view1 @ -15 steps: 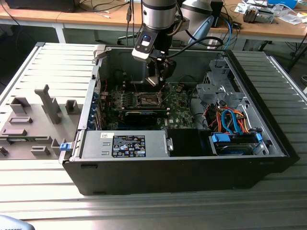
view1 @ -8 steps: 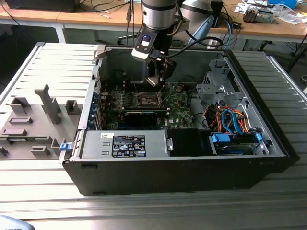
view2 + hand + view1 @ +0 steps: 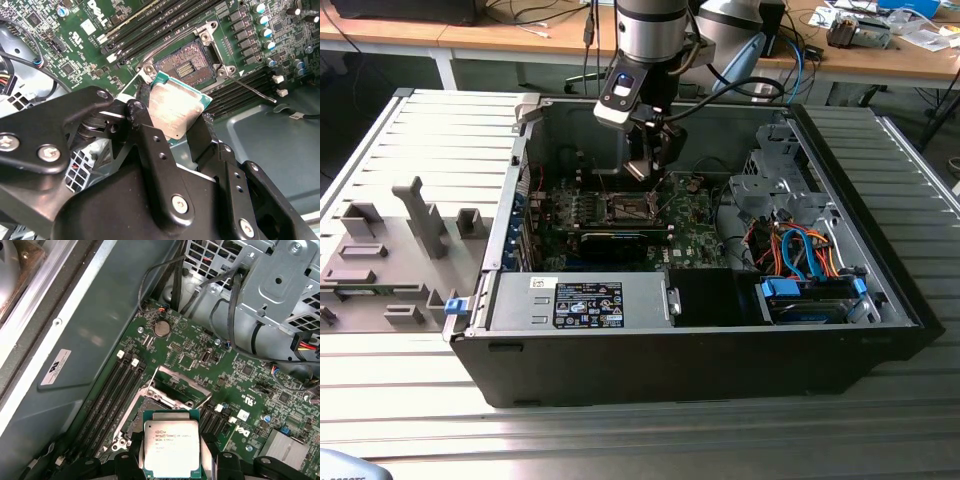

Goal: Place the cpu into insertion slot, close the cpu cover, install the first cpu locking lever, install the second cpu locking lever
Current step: 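Place the cpu into insertion slot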

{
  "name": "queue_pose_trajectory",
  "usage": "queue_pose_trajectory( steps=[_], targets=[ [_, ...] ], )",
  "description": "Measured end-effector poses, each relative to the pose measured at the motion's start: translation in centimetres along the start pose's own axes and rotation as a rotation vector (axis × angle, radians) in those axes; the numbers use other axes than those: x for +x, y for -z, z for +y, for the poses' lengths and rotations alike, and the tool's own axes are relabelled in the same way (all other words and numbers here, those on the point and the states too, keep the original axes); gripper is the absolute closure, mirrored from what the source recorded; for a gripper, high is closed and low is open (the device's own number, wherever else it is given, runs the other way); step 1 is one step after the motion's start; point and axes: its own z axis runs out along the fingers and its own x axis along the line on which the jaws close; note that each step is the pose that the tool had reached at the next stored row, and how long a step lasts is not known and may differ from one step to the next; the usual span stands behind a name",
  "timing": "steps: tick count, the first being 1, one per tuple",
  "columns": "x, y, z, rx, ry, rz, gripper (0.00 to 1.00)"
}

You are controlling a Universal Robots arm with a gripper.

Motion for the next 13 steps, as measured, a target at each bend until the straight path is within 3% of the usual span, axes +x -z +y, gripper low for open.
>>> queue_pose_trajectory(
  steps=[13],
  targets=[
    [0.00, -0.08, -0.01, 0.0022, -0.016, -0.0044, 0.46]
  ],
)
